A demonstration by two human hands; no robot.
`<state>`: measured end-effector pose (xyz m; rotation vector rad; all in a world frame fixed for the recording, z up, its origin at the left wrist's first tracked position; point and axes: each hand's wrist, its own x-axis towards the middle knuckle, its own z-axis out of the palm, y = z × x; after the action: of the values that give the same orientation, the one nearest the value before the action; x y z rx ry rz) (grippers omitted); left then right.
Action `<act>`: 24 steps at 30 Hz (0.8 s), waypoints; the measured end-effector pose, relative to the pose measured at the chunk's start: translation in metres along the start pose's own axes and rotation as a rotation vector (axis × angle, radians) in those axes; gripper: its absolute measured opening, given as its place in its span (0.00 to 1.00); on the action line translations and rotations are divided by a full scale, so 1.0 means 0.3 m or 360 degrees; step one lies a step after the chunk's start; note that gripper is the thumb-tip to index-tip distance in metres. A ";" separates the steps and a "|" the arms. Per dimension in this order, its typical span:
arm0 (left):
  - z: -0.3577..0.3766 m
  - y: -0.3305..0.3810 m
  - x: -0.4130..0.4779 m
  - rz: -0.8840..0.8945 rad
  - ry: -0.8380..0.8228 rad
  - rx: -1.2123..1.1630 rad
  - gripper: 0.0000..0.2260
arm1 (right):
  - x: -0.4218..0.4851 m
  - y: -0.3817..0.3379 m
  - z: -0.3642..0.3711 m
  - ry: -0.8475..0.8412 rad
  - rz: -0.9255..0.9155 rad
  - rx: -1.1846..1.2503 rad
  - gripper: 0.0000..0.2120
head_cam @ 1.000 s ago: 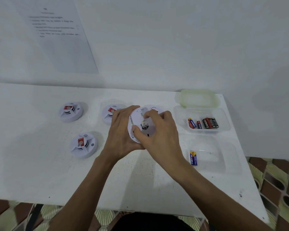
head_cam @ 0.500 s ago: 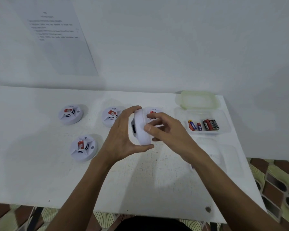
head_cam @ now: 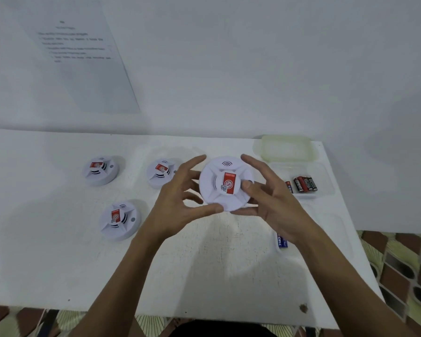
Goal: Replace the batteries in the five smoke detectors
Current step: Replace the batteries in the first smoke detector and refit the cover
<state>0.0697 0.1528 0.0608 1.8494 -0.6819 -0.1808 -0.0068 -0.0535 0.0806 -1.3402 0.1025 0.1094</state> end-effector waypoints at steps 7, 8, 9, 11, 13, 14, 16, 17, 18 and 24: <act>0.005 0.009 -0.005 -0.0112 -0.0003 -0.0274 0.21 | -0.019 -0.023 -0.010 -0.0040 -0.0002 -0.0115 0.23; 0.005 0.009 -0.006 -0.0105 0.0018 -0.0269 0.20 | -0.020 -0.022 -0.011 -0.0043 -0.0005 -0.0128 0.23; 0.005 0.009 -0.007 -0.0100 0.0032 -0.0256 0.19 | -0.022 -0.021 -0.012 -0.0042 -0.0010 -0.0142 0.23; 0.007 0.009 -0.009 -0.0089 0.0045 -0.0209 0.18 | -0.025 -0.016 -0.010 -0.0032 -0.0018 -0.0162 0.23; 0.008 0.006 -0.011 -0.0073 0.0052 -0.0169 0.18 | -0.028 -0.011 -0.005 -0.0012 -0.0023 -0.0176 0.23; 0.008 0.004 -0.013 -0.0071 0.0054 -0.0156 0.18 | -0.029 -0.009 -0.002 0.0001 -0.0022 -0.0181 0.22; 0.008 0.004 -0.016 -0.0074 0.0059 -0.0145 0.19 | -0.028 -0.004 0.002 0.0027 -0.0013 -0.0177 0.22; 0.009 0.005 -0.017 -0.0078 0.0061 -0.0143 0.19 | -0.028 -0.002 0.003 0.0039 -0.0009 -0.0173 0.22; 0.010 0.005 -0.018 -0.0079 0.0062 -0.0144 0.19 | -0.028 0.000 0.003 0.0049 -0.0008 -0.0171 0.22; 0.013 0.003 -0.022 -0.0078 0.0065 -0.0155 0.19 | -0.032 0.006 0.007 0.0058 -0.0009 -0.0140 0.22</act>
<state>0.0624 0.1530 0.0589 1.7731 -0.5898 -0.2044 -0.0164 -0.0513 0.0805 -1.4305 0.1258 0.0858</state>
